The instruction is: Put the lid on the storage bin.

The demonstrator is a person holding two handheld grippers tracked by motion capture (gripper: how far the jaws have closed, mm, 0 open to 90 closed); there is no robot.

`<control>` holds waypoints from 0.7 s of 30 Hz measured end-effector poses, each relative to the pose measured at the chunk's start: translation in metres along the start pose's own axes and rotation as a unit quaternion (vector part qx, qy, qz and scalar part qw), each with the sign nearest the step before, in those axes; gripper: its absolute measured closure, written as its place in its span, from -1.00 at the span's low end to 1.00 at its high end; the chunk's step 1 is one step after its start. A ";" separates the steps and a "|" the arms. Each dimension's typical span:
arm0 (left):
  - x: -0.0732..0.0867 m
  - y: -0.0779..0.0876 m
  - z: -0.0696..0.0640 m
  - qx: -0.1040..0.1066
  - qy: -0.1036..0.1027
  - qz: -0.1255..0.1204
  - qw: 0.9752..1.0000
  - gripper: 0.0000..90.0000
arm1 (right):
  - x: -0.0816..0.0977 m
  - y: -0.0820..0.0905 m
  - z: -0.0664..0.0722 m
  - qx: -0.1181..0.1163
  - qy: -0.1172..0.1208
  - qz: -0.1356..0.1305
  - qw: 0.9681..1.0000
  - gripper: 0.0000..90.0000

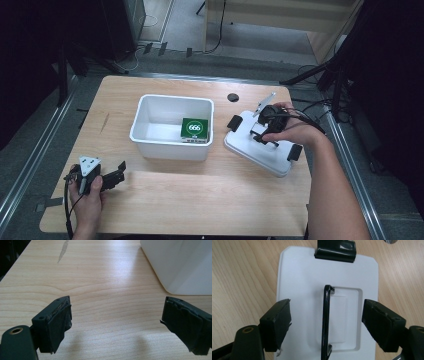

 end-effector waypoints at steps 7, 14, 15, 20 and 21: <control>0.000 0.000 0.000 0.000 -0.001 0.001 1.000 -0.78 | 0.011 -0.005 0.000 -0.001 -0.013 0.008 1.000 -0.42; 0.000 0.000 0.000 0.001 0.001 0.002 1.000 -0.78 | 0.019 -0.012 -0.003 0.001 -0.032 0.012 0.999 -0.16; 0.000 0.000 0.000 0.001 0.001 0.001 1.000 -0.78 | 0.019 -0.013 -0.003 0.003 -0.035 0.013 0.999 -0.12; 0.000 0.000 0.000 0.001 0.004 0.000 1.000 -0.78 | 0.022 -0.020 -0.006 0.017 -0.043 0.015 0.999 0.12; 0.000 0.000 0.000 0.001 0.004 0.000 1.000 -0.78 | 0.022 -0.021 -0.005 0.018 -0.044 0.016 0.999 0.15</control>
Point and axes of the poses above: each handheld gripper's, and its own axes: y roughly backward along the jaws, x roughly out of its underside, z roughly to its left, the point moved 4 cm from there along -y, roughly forward along the jaws, and after that the axes turned 9 degrees about -z, right-handed, at the moved point
